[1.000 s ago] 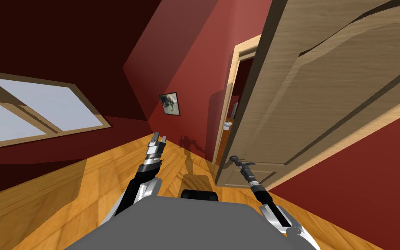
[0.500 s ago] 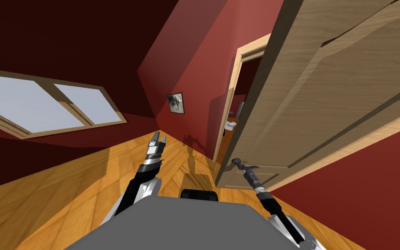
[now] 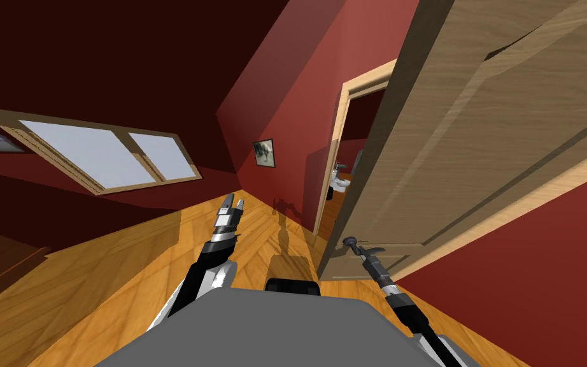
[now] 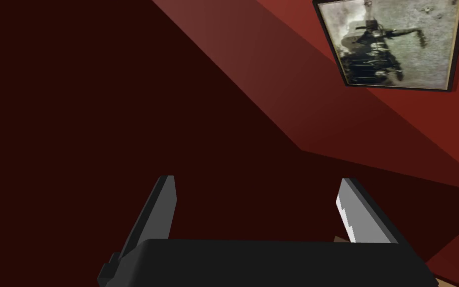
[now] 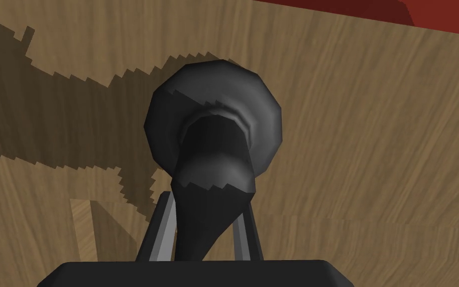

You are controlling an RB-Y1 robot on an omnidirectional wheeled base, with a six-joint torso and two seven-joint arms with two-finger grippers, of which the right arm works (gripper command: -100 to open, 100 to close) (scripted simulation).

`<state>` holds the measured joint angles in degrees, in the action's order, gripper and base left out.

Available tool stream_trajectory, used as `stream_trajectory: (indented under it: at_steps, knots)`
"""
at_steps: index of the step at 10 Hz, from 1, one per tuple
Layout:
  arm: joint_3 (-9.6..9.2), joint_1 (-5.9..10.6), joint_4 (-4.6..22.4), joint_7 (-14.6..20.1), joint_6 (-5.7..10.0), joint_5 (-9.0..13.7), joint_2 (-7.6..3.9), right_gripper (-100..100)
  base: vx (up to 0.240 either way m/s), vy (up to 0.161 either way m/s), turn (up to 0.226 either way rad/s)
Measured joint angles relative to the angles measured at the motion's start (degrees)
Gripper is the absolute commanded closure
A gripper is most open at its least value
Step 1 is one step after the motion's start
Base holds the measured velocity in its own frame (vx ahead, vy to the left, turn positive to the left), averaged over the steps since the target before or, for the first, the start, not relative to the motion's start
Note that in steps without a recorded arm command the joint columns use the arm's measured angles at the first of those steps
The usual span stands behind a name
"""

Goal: Pull the door open

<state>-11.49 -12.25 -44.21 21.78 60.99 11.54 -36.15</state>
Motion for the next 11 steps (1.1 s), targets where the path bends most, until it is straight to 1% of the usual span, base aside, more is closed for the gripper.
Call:
stream_trajectory:
  at_steps: [3, 4, 5, 6, 8, 9, 10, 11]
  knots:
    - [-0.35, -0.15, 0.6, 0.38, 1.03, 0.08, -0.36, 100, -0.176, -0.079, 0.151]
    - [-0.49, -0.09, 0.99, 0.51, 1.58, 0.09, -0.53, 100, -0.204, -0.057, 0.155]
    - [-0.64, 0.09, 1.89, 0.7, 2.46, 0.09, -0.71, 100, -0.209, -0.095, 0.19]
    - [-0.76, -0.32, 1.92, 0.75, 3.0, 0.14, -0.84, 100, -0.209, -0.115, 0.159]
    - [-1.24, -0.37, 2.73, 1.03, 4.17, 0.08, -1.09, 100, -0.199, -0.046, 0.138]
    - [-1.29, -0.56, 2.92, 1.11, 4.61, 0.15, -1.33, 100, -0.195, -0.078, 0.129]
    - [-1.37, -1.05, 2.56, 1.21, 4.8, 0.21, -1.58, 100, -0.193, -0.102, 0.118]
    - [-1.63, -1.05, 2.97, 1.37, 5.35, 0.14, -1.61, 100, -0.081, -0.04, 0.035]
